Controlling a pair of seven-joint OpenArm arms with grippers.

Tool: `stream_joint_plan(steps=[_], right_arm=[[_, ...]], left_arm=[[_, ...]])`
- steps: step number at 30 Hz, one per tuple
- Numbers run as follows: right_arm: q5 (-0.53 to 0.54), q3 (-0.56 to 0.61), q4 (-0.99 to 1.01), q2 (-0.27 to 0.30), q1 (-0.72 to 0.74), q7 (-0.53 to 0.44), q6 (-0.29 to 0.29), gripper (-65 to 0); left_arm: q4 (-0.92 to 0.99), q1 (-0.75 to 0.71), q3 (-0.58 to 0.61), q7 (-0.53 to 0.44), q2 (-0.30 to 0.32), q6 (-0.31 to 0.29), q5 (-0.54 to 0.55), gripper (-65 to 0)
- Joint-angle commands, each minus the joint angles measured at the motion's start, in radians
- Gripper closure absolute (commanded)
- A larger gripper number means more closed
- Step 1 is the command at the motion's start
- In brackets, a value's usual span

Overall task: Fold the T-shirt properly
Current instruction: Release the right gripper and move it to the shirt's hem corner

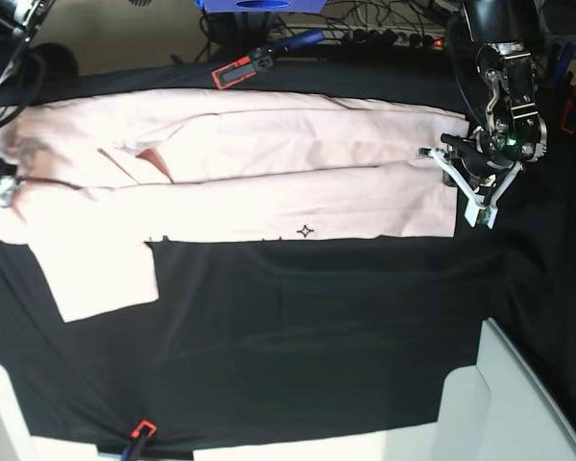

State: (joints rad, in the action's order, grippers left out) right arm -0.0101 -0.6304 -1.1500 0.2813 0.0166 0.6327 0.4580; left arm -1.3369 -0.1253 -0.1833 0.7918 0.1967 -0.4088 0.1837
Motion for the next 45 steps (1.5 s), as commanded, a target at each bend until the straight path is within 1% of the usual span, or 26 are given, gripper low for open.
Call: stream_joint_plan(steps=[1,6,8,11,14,16,19,24,28,31,34,37,39,42,45], right_arm=[[0.006,-0.009,-0.040,0.022,0.013,-0.006,0.000,-39.0],[0.003,-0.001,-0.160,0.022,0.016,0.020,0.000,-39.0],[0.003,0.065,-0.206,0.022,0.046,0.054,0.003,-39.3],[0.003,0.194,-0.200,0.029,0.101,0.060,0.003,-39.6],[0.003,0.310,-0.107,0.031,0.205,0.059,0.003,-39.9],[0.003,0.370,0.017,0.031,0.294,0.052,0.003,-40.0],[0.003,0.444,0.218,0.031,0.408,-0.023,0.003,-40.0],[0.003,0.625,0.466,0.026,0.520,-0.124,-0.005,-39.9],[0.003,0.691,0.623,0.023,0.590,-0.221,-0.005,-39.9],[0.003,0.696,0.712,0.023,0.629,-0.248,-0.005,-39.9],[0.003,0.696,0.736,0.020,0.633,-0.250,-0.005,-39.9],[0.002,0.705,0.736,-0.006,0.630,-0.250,-0.005,-39.9],[0.002,0.765,0.736,-0.014,0.630,-0.250,-0.005,-39.8],[0.002,0.861,0.736,-0.041,0.635,-0.251,-0.005,-39.5],[0.002,0.866,0.736,-0.055,0.641,-0.251,-0.005,-39.5]], left_arm=[[-0.011,0.005,-0.003,0.002,0.008,0.003,0.000,0.0],[-0.013,0.005,-0.003,0.002,0.004,0.003,0.003,0.0],[-0.013,0.005,-0.005,0.002,-0.004,0.003,-0.002,0.0],[-0.013,0.005,-0.005,0.002,-0.007,0.003,-0.002,0.0],[-0.013,0.005,-0.005,0.002,-0.009,0.003,0.000,0.0],[-0.014,0.006,-0.005,0.002,-0.013,0.003,-0.002,0.0],[-0.014,0.006,-0.005,0.002,-0.013,0.003,-0.002,0.0],[-0.013,0.006,-0.005,0.002,-0.013,0.003,-0.002,0.0],[-0.013,0.006,-0.005,0.002,-0.013,0.003,-0.002,0.0],[-0.011,0.006,-0.005,0.002,-0.018,0.003,-0.002,0.0],[-0.011,0.006,-0.005,0.002,-0.019,0.003,-0.002,0.0],[-0.013,0.006,-0.005,0.002,-0.019,0.003,-0.002,0.0],[-0.013,0.006,-0.005,0.002,-0.019,0.003,-0.002,0.0],[-0.013,0.006,-0.005,0.002,-0.019,0.004,-0.002,0.0],[-0.013,0.006,-0.005,0.002,-0.019,0.004,-0.002,0.0]])
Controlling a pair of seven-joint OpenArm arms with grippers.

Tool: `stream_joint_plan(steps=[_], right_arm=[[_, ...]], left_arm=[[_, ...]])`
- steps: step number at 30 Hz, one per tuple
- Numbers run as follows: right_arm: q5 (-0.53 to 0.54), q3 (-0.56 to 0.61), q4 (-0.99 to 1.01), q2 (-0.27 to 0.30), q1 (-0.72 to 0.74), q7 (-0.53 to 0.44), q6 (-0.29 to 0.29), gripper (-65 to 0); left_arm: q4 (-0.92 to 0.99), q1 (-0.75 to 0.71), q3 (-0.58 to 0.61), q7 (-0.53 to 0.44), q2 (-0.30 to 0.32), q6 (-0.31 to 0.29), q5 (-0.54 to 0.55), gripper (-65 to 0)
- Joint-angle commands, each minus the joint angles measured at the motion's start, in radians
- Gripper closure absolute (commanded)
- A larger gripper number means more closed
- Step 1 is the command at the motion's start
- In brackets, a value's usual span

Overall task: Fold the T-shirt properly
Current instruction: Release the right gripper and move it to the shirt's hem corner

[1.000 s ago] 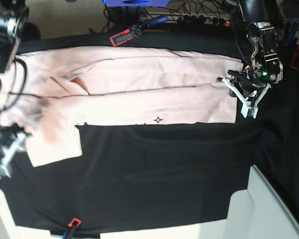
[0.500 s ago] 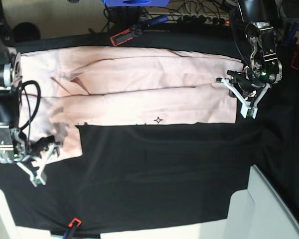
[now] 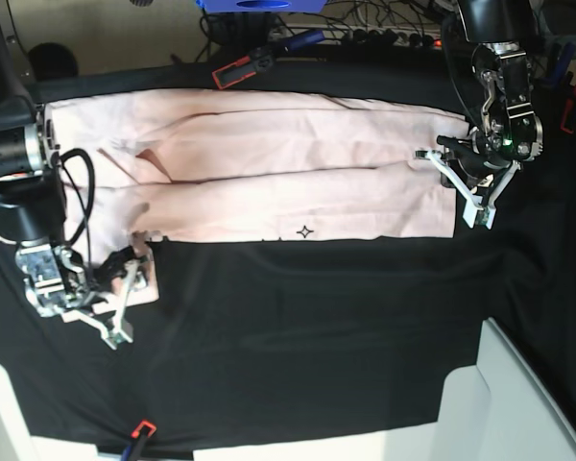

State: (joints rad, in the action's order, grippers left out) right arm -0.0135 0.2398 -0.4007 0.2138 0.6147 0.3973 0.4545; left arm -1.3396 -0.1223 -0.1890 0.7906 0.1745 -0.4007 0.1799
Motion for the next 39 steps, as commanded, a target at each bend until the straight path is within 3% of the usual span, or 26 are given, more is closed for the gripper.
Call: stream_joint_plan(steps=[1,16,19,26,33,39], right_arm=[[0.005,-0.001,-0.010,0.005,0.044,-0.016,-0.001,-39.5],[0.007,-0.004,-0.004,-0.014,0.017,-0.016,-0.001,-39.0],[0.007,-0.004,-0.004,-0.015,0.015,-0.016,-0.001,-32.2],[0.007,-0.006,-0.004,-0.015,0.015,-0.013,-0.001,-0.1],[0.010,-0.007,-0.016,-0.007,0.015,-0.014,-0.001,-0.1],[0.010,-0.007,-0.175,-0.006,-0.036,0.041,-0.003,-0.1]], left_arm=[[-0.008,0.003,0.001,0.003,0.003,-0.004,0.002,0.0],[-0.007,0.003,0.001,0.003,0.001,-0.004,0.002,0.0],[-0.005,0.003,0.001,0.003,0.001,-0.004,0.002,0.0],[-0.005,0.003,0.001,0.003,0.001,-0.004,0.002,0.0],[-0.005,0.003,0.001,0.003,0.001,-0.004,0.002,0.0],[-0.008,0.003,0.001,0.005,0.003,-0.004,0.002,0.0]])
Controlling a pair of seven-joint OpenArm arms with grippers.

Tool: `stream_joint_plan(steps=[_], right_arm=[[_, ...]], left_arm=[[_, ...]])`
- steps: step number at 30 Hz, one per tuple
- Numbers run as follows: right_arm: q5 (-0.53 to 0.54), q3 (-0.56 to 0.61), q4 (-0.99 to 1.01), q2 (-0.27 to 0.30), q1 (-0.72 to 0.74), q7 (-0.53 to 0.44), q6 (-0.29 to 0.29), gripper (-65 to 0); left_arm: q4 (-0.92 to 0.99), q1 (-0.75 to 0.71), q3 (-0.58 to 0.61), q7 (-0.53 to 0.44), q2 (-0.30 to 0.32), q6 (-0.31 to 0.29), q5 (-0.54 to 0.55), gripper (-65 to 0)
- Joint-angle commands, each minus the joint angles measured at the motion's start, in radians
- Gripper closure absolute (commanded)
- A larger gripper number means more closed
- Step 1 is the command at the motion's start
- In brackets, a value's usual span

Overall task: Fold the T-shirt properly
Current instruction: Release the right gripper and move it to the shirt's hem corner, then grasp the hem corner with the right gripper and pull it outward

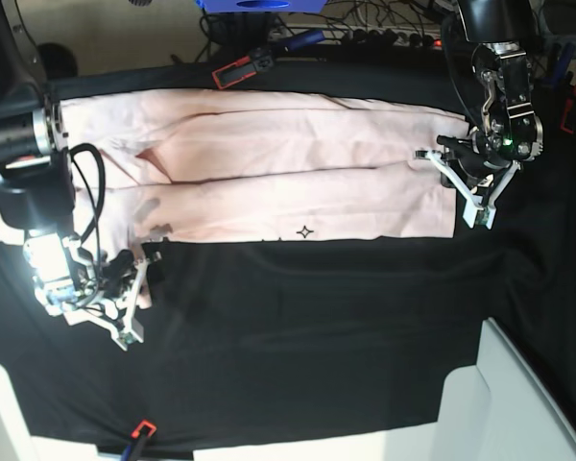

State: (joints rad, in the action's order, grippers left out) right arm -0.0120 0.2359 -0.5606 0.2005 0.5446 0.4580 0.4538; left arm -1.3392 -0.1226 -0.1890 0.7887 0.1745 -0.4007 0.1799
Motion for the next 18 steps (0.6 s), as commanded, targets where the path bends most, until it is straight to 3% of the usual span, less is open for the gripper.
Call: stream_joint_plan(steps=[1,5,13,18], right_arm=[[0.007,-0.005,-0.060,0.007,0.016,0.002,-0.003,-0.1],[0.005,-0.066,-0.253,0.009,-0.054,0.089,-0.085,0.0],[0.005,-0.112,-0.537,0.049,-0.176,0.256,-0.094,0.0],[0.005,-0.228,-0.708,0.047,-0.281,0.354,-0.094,0.0]], left_arm=[[-0.010,0.004,0.001,0.007,0.003,-0.004,0.002,0.0],[-0.012,0.004,0.001,0.007,0.003,-0.004,0.002,0.0],[-0.012,0.004,0.001,0.007,0.003,-0.004,0.002,0.0],[-0.012,0.004,0.001,0.008,0.003,-0.004,0.002,0.0]])
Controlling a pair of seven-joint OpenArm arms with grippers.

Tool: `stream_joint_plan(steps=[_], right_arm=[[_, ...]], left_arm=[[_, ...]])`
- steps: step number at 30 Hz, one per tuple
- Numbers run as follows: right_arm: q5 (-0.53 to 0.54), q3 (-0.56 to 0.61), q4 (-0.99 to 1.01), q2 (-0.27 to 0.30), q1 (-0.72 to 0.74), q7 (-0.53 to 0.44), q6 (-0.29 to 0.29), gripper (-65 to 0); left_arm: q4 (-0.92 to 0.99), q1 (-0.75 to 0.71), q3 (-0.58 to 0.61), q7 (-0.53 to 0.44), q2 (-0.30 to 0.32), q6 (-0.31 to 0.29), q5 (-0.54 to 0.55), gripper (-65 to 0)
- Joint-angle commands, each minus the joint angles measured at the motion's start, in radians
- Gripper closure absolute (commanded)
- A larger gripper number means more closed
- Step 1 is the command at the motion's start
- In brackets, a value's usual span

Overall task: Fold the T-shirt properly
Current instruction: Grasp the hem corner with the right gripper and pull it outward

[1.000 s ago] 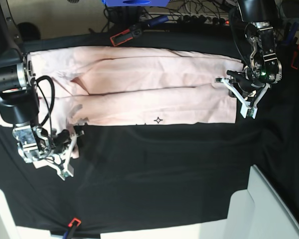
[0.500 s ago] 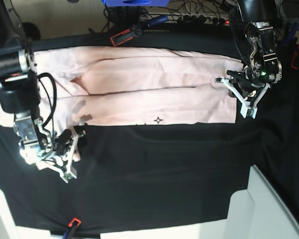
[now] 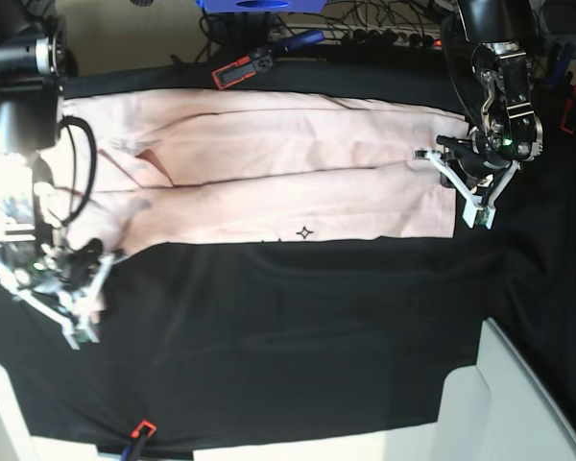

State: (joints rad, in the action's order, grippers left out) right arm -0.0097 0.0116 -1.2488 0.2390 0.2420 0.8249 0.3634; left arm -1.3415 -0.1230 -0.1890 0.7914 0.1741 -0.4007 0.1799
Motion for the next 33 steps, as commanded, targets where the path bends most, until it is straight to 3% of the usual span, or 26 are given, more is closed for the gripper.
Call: stream_joint_plan(steps=[1,3,9,14,26,33], right_arm=[[0.003,-0.011,-0.058,0.009,0.000,0.000,-0.004,0.0],[0.003,-0.014,-0.144,0.009,-0.053,0.027,-0.004,0.0],[0.003,-0.019,-0.335,-0.010,-0.185,0.113,-0.004,0.0],[0.003,-0.120,-0.478,-0.083,-0.292,0.156,-0.004,0.0],[0.003,-0.155,-0.616,-0.162,-0.464,0.161,-0.004,0.0],[0.003,-0.166,-0.629,-0.175,-0.534,0.161,-0.004,0.0]], left_arm=[[-0.010,0.004,0.001,0.006,0.003,-0.004,0.002,0.0],[-0.010,0.004,0.001,0.006,0.003,-0.004,0.002,-0.5],[-0.054,0.001,0.003,0.006,0.003,-0.004,0.008,-20.8],[-0.106,0.003,0.003,0.009,0.005,-0.004,0.008,-21.5],[-0.165,0.018,0.101,0.046,0.021,-0.005,0.010,-21.7],[-0.157,0.036,0.138,0.046,0.021,-0.005,0.003,-21.7]])
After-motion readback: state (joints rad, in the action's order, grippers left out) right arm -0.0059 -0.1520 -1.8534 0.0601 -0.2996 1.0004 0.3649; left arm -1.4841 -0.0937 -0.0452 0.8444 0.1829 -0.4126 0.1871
